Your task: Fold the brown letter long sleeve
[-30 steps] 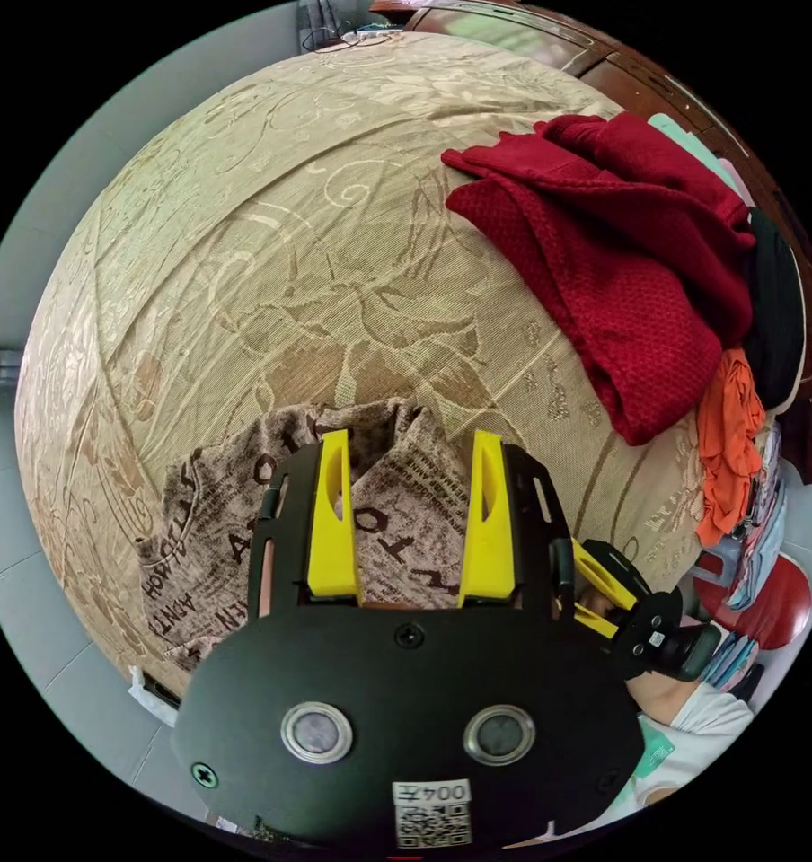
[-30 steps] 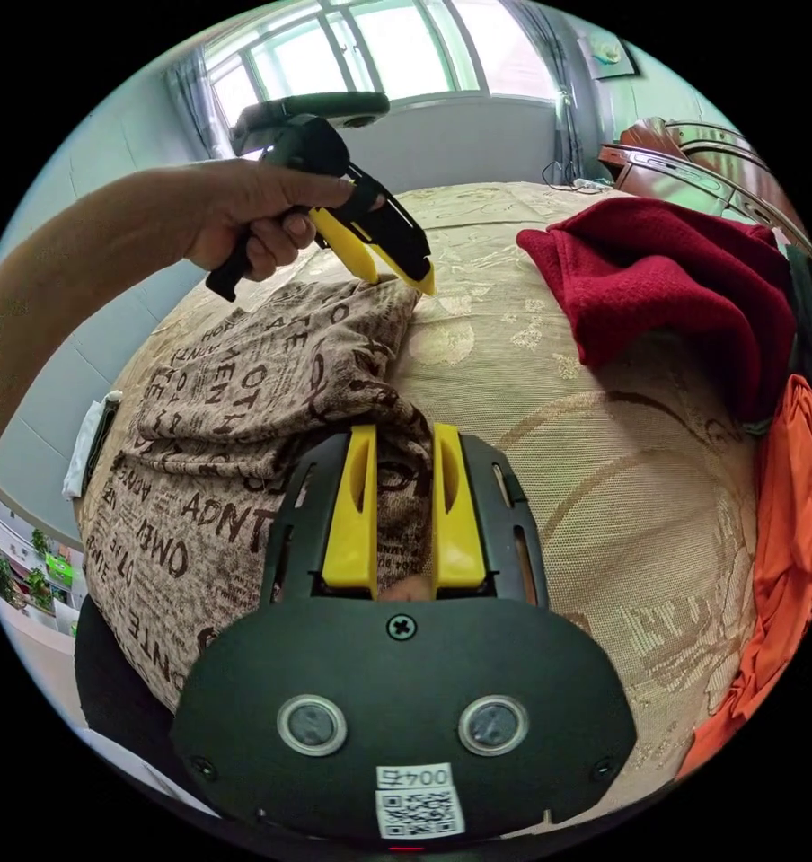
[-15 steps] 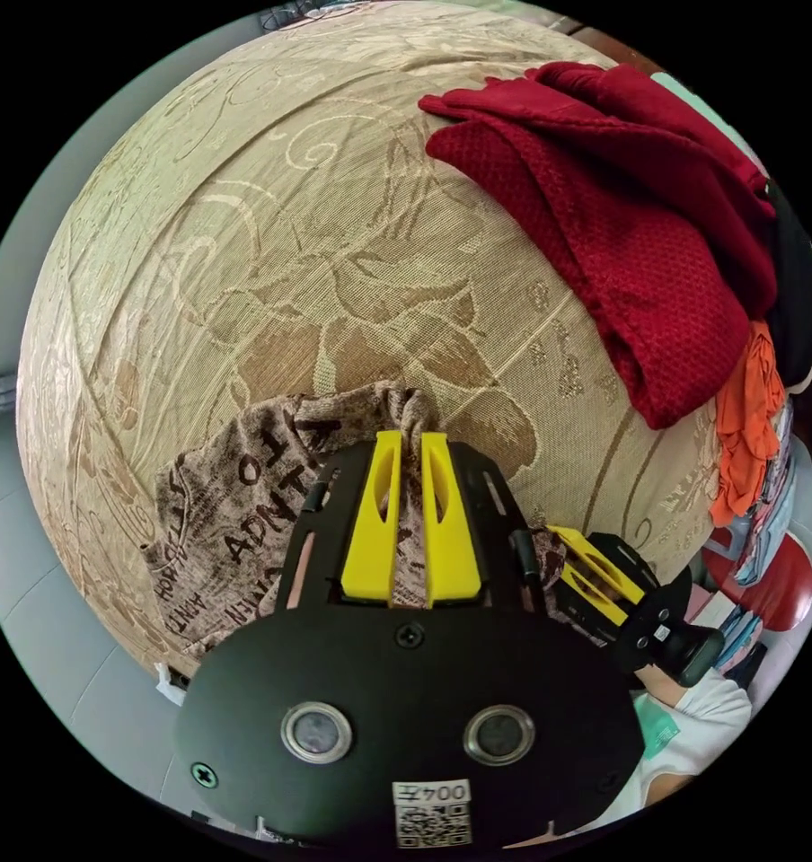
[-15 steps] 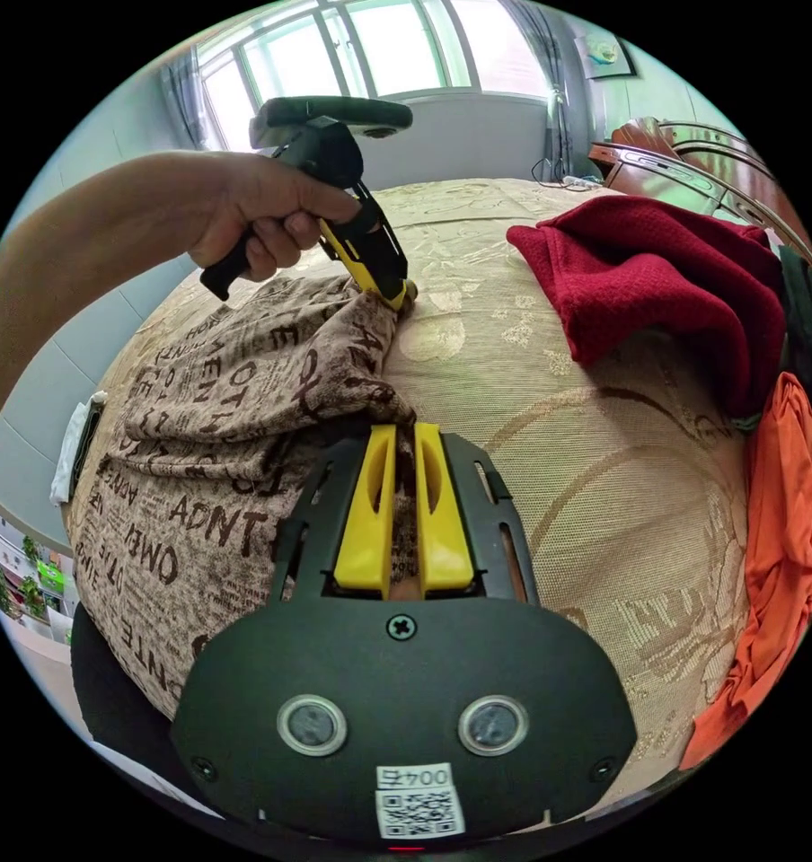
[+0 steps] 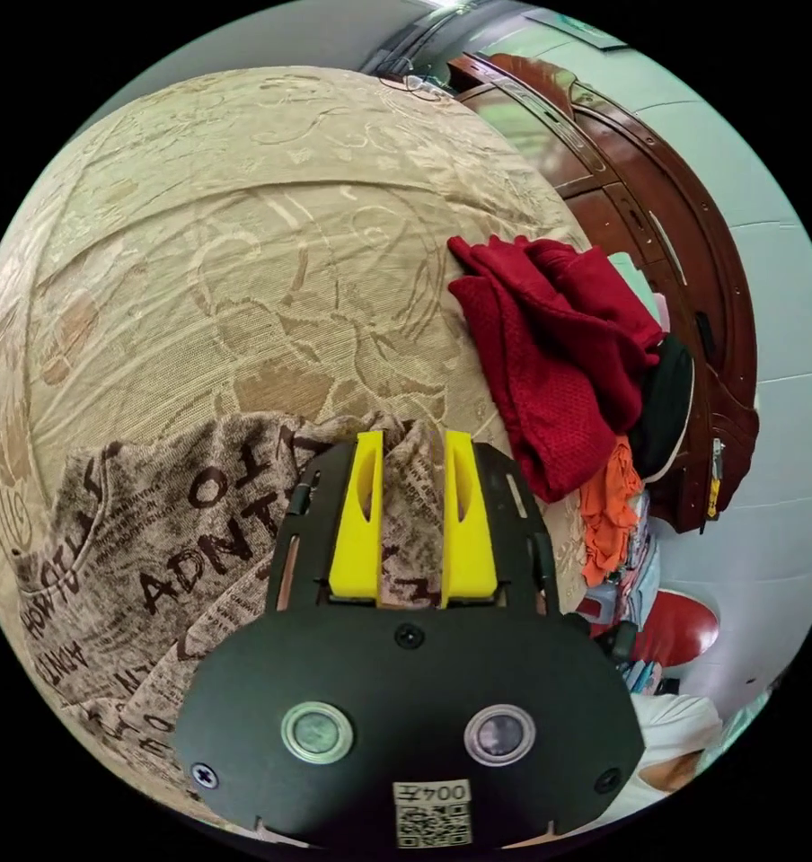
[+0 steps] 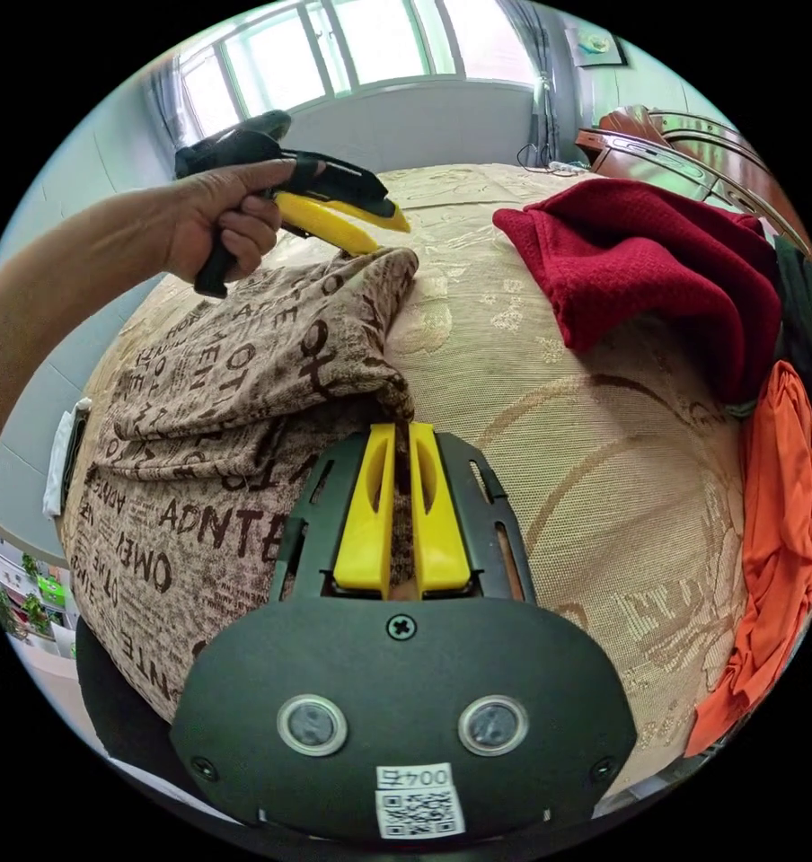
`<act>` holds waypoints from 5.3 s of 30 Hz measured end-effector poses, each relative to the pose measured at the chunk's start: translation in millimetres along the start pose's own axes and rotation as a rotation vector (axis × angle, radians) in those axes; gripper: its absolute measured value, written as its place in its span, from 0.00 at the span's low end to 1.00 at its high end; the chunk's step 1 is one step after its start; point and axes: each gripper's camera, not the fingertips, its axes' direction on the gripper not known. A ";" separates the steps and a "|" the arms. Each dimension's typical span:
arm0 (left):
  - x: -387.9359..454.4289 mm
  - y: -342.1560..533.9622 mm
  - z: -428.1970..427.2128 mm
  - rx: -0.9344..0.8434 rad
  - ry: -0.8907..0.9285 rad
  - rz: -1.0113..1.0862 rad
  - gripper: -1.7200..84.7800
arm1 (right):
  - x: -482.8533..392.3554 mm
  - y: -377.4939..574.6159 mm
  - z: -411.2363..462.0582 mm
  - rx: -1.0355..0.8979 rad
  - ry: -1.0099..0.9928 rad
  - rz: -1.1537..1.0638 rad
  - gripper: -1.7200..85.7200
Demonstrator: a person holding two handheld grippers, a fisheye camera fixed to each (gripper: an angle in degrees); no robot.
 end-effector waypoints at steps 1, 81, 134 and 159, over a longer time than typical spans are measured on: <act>0.5 2.9 -8.0 0.002 0.005 0.011 0.14 | -1.2 -1.5 1.2 -0.001 -0.001 0.000 0.06; -129.2 927.4 -362.9 0.851 0.122 -0.236 0.03 | -250.1 28.4 -263.7 0.140 -0.351 -0.218 0.01; -148.2 1083.0 -299.1 0.832 0.334 -0.444 0.05 | 59.6 104.7 -256.3 -0.041 -0.503 0.336 0.04; -148.6 1026.6 -423.1 0.779 0.623 -0.485 0.05 | 191.0 154.2 -333.6 0.085 -0.940 0.603 0.05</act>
